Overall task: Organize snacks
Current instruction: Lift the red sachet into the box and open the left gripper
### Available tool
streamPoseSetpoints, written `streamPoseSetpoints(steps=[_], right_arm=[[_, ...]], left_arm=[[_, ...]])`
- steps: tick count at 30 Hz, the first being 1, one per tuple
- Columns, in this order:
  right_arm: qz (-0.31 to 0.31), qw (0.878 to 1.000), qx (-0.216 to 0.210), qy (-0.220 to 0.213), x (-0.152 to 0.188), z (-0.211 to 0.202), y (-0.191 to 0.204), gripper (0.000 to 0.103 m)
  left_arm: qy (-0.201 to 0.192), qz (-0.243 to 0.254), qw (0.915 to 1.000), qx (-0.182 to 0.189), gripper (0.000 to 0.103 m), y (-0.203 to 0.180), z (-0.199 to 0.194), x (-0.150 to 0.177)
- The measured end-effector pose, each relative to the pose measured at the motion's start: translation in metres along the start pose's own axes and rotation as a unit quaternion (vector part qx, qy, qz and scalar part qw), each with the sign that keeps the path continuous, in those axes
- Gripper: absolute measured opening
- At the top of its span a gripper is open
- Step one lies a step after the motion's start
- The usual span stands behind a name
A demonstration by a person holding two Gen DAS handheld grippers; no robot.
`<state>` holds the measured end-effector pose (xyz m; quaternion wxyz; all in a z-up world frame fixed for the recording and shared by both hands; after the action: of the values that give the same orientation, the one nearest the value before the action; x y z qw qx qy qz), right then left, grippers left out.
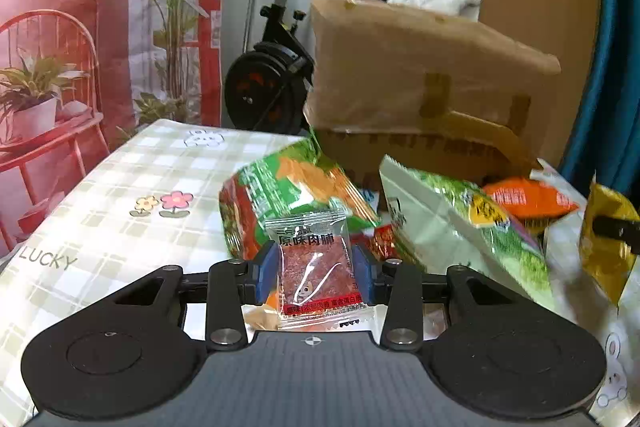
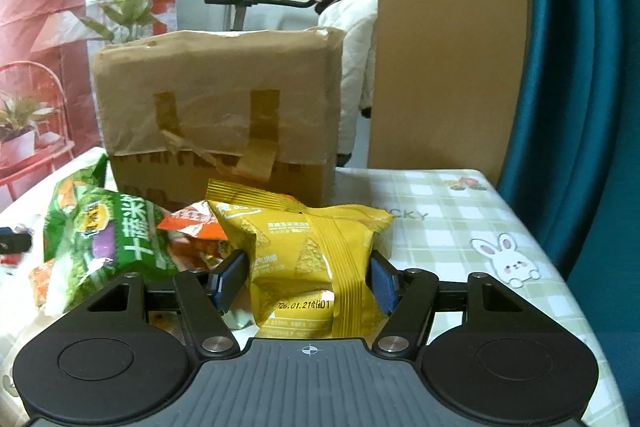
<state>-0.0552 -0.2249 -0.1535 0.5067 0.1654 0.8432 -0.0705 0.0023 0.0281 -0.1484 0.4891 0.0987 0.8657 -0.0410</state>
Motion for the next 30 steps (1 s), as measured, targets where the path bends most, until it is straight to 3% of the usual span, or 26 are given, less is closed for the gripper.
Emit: streamPoseSetpoints(steps=[5, 11, 17, 24, 27, 30], right_arm=[[0.011, 1.0, 0.014, -0.003, -0.005, 0.0, -0.008, 0.061], [0.018, 0.999, 0.013, -0.044, -0.032, -0.011, -0.014, 0.061], [0.009, 0.996, -0.015, -0.089, -0.084, -0.012, -0.012, 0.061], [-0.016, 0.987, -0.049, -0.149, -0.166, 0.003, 0.0, 0.061], [-0.013, 0.985, -0.064, -0.158, -0.2, 0.015, 0.006, 0.061], [-0.018, 0.985, -0.079, -0.155, -0.225, 0.034, 0.018, 0.061]], left_arm=[[-0.016, -0.008, 0.9998, -0.003, 0.043, 0.005, -0.003, -0.011], [-0.051, 0.003, 0.9987, -0.006, 0.043, 0.005, -0.007, -0.042], [-0.093, 0.018, 0.9955, 0.005, 0.043, 0.002, -0.004, -0.09], [-0.12, 0.037, 0.9917, 0.03, 0.043, -0.008, 0.019, -0.159], [-0.14, 0.055, 0.988, 0.034, 0.043, -0.014, 0.032, -0.188], [-0.136, 0.05, 0.9885, 0.045, 0.043, -0.018, 0.053, -0.207]])
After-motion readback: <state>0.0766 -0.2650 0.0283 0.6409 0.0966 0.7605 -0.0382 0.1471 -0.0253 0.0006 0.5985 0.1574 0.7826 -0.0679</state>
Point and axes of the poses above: each gripper's, at about its wrist camera, not at the fingertips, and z roughly the way its jaws point, y to its left, x to its underside, the point moved 1 cm from there along z, roughly the way its jaws point, and after that the axes turned 5 degrees about z, right-handed, at the moved point
